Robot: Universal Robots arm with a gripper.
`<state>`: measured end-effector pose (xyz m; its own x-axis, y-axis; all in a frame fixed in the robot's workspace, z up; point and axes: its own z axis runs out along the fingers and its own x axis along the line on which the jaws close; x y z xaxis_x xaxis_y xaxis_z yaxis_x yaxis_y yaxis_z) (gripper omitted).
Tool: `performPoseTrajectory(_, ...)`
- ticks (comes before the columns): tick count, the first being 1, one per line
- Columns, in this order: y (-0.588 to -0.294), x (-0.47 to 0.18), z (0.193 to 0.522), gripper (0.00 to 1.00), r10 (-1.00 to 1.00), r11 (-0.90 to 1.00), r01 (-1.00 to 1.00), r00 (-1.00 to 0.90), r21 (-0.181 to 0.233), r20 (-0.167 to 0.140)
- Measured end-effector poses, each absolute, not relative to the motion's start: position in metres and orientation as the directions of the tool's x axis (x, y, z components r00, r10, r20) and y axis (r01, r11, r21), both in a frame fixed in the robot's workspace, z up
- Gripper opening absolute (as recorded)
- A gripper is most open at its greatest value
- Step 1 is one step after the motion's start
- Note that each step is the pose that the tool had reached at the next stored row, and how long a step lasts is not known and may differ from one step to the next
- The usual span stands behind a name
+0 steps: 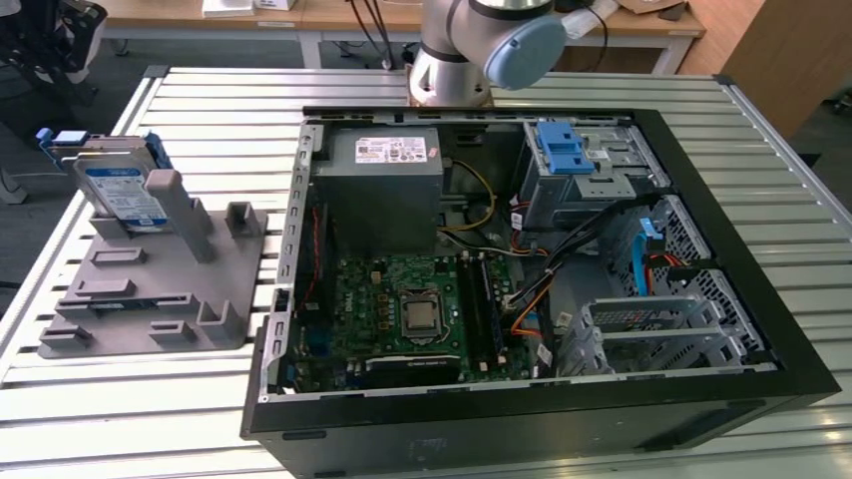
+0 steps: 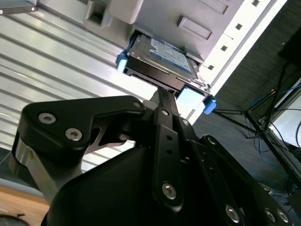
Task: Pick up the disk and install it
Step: 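Reach for the disk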
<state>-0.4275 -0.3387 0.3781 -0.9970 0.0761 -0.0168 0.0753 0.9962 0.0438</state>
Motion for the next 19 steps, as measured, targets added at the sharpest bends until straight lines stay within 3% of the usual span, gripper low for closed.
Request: performPoseTrajectory(19,-0.342,-0.452,0.373,0.11,0.076,0.996,0.075,-0.997,0.043,-0.012)
